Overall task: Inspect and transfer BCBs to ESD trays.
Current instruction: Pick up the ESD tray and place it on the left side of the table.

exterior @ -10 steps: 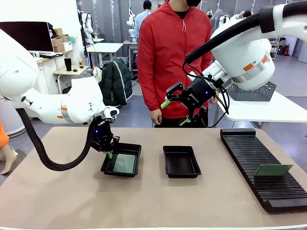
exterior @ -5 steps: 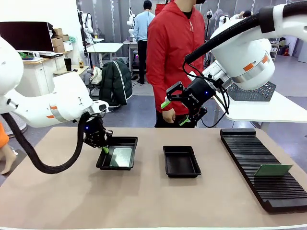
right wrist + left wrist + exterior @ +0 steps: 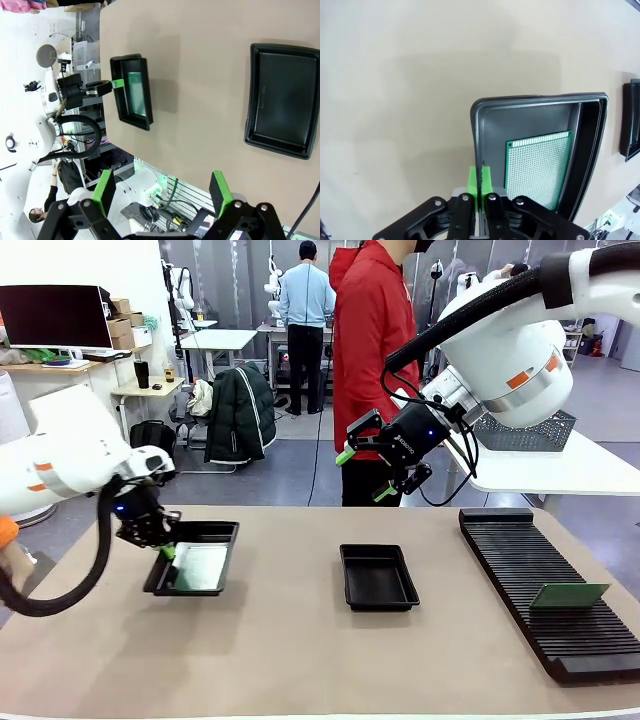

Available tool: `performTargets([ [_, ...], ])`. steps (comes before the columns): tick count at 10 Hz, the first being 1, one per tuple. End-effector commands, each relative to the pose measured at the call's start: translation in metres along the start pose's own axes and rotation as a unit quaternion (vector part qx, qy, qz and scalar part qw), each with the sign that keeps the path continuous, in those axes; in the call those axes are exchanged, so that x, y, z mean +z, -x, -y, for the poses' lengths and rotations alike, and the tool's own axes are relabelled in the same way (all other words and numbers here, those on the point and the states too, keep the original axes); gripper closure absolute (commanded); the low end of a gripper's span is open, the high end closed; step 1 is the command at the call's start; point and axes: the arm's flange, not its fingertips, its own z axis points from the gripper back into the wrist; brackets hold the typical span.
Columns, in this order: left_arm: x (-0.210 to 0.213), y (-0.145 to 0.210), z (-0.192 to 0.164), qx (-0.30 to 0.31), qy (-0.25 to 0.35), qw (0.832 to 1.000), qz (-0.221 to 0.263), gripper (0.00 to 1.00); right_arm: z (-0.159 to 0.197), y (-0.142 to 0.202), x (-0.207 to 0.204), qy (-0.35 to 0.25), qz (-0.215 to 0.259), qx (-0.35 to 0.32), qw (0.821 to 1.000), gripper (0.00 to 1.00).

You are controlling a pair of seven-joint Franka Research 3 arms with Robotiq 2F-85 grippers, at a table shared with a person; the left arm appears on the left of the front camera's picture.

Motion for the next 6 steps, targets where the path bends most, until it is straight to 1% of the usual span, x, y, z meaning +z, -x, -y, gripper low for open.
performTargets([
  [1,0.010,0.010,-0.040,-0.002,0.008,1.000,0.008,1.00,0.000,-0.002,-0.001,0.002,-0.001,-0.002,1.000,0.00],
  [4,0.025,0.013,-0.108,0.005,-0.004,1.000,0.007,1.00,0.000,-0.002,-0.001,0.002,-0.001,-0.002,1.000,0.00],
  [6,0.032,0.016,-0.145,0.013,-0.006,1.000,0.007,1.00,0.000,-0.002,-0.001,0.002,-0.001,-0.002,1.000,0.00],
])
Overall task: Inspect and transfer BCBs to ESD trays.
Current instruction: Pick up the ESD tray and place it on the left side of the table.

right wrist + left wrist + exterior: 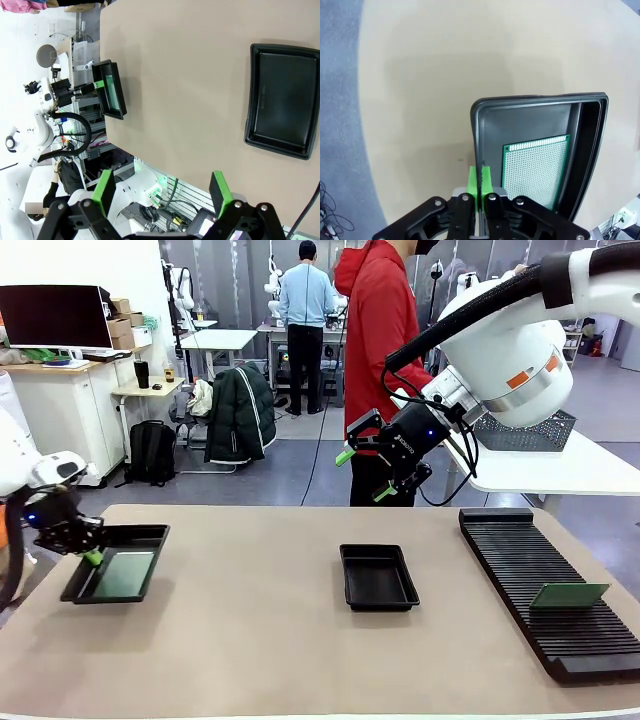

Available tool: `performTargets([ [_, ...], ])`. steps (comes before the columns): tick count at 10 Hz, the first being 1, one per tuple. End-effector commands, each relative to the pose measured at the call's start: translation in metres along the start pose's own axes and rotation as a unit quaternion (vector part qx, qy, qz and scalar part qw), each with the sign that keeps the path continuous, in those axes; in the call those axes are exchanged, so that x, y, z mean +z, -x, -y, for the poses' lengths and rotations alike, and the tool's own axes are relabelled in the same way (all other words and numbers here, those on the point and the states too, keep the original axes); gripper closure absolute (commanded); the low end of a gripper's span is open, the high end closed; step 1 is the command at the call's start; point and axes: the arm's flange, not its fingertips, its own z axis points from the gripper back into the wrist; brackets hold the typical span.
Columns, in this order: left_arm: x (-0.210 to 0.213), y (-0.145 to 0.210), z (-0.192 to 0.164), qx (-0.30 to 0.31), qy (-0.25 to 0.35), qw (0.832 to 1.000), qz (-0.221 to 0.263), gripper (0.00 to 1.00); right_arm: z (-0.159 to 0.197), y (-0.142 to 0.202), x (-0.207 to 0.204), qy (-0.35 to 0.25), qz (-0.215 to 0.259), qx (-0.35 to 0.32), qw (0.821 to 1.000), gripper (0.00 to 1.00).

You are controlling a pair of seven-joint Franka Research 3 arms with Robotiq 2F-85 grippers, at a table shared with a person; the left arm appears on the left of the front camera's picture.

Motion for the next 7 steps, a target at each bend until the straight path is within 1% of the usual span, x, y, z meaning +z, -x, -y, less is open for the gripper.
performTargets([
  [1,0.003,-0.005,-0.026,-0.003,0.002,1.000,-0.012,1.00,0.000,-0.002,-0.001,0.002,-0.001,-0.002,1.000,0.00],
  [4,0.002,-0.015,-0.049,0.001,-0.003,1.000,-0.026,1.00,0.000,-0.002,-0.001,0.002,-0.001,-0.002,1.000,0.00],
  [7,-0.009,-0.021,-0.050,0.004,-0.015,1.000,-0.027,1.00,0.000,-0.002,-0.001,0.002,-0.001,-0.002,1.000,0.00],
])
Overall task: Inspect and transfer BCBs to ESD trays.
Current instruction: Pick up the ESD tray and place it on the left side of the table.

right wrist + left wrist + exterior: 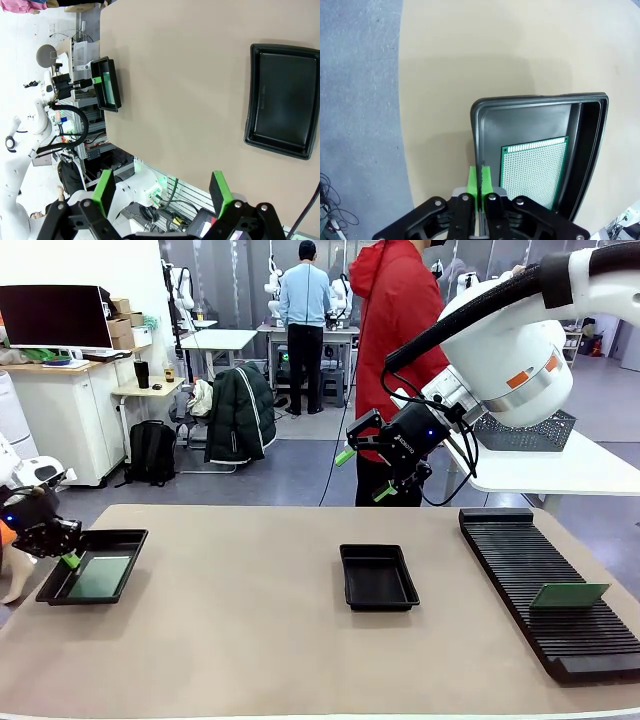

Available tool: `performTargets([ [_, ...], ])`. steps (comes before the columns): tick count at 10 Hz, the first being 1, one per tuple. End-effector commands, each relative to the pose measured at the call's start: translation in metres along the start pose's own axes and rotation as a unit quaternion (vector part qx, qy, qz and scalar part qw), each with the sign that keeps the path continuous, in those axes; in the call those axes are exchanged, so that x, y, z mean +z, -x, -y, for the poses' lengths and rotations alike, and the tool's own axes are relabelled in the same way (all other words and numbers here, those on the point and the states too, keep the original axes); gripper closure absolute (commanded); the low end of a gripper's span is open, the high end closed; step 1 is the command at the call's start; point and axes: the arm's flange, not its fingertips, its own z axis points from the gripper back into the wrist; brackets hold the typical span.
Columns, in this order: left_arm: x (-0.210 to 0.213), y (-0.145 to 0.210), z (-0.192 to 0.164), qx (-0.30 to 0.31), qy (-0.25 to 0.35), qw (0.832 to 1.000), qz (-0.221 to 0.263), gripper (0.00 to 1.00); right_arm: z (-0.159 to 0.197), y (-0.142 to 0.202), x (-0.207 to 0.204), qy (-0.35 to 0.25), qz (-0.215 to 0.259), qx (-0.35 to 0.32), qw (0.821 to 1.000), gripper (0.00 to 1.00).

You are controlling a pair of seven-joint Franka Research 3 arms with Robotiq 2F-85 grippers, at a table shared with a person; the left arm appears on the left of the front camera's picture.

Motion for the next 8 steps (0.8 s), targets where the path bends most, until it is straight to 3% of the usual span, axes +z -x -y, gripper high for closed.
performTargets([
  [1,-0.007,-0.003,-0.002,-0.001,-0.012,1.000,-0.002,1.00,0.000,-0.002,-0.001,0.002,-0.001,-0.002,1.000,0.00],
  [8,-0.016,-0.001,0.003,-0.002,-0.003,1.000,-0.010,1.00,0.000,-0.002,-0.001,0.002,-0.001,-0.002,1.000,0.00],
])
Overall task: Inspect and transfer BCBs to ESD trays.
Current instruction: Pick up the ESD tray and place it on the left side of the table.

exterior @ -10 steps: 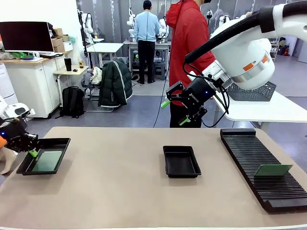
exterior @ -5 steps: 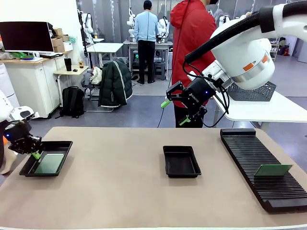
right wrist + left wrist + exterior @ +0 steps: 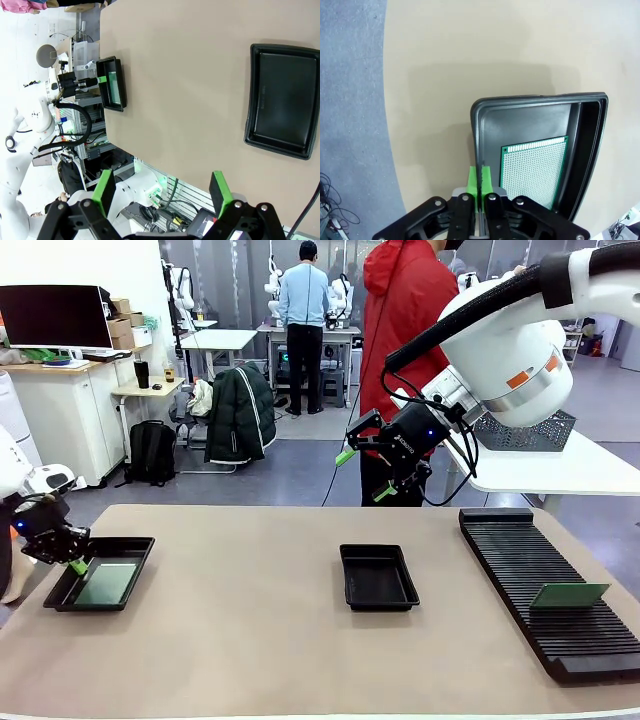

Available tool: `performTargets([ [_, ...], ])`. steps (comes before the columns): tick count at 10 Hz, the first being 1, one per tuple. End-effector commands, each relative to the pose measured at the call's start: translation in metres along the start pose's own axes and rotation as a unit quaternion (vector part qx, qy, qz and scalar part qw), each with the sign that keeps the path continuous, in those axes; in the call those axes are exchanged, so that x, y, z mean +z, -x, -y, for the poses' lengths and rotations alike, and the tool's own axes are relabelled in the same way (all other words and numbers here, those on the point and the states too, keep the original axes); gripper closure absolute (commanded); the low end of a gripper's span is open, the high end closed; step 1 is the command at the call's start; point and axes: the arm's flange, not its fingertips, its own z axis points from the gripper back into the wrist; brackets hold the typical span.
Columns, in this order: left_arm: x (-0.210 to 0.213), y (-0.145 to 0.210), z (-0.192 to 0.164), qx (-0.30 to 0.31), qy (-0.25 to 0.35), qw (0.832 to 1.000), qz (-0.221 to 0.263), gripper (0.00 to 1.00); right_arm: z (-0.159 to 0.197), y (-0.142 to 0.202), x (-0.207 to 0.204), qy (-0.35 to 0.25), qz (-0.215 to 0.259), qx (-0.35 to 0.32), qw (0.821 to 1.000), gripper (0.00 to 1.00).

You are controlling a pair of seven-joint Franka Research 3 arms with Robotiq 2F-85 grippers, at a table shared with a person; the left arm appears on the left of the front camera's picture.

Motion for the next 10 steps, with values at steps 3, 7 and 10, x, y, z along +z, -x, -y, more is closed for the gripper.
performTargets([
  [3,0.002,0.000,-0.003,0.003,-0.001,1.000,0.002,1.00,0.000,-0.002,-0.001,0.002,-0.001,-0.002,1.000,0.00],
  [7,0.016,0.010,0.017,0.020,-0.044,0.999,-0.019,0.64,0.000,-0.002,-0.001,0.002,-0.001,-0.002,1.000,0.00],
  [10,0.026,0.013,0.022,0.030,-0.061,0.997,-0.033,0.58,0.000,-0.002,-0.001,0.002,-0.001,-0.002,1.000,0.00],
])
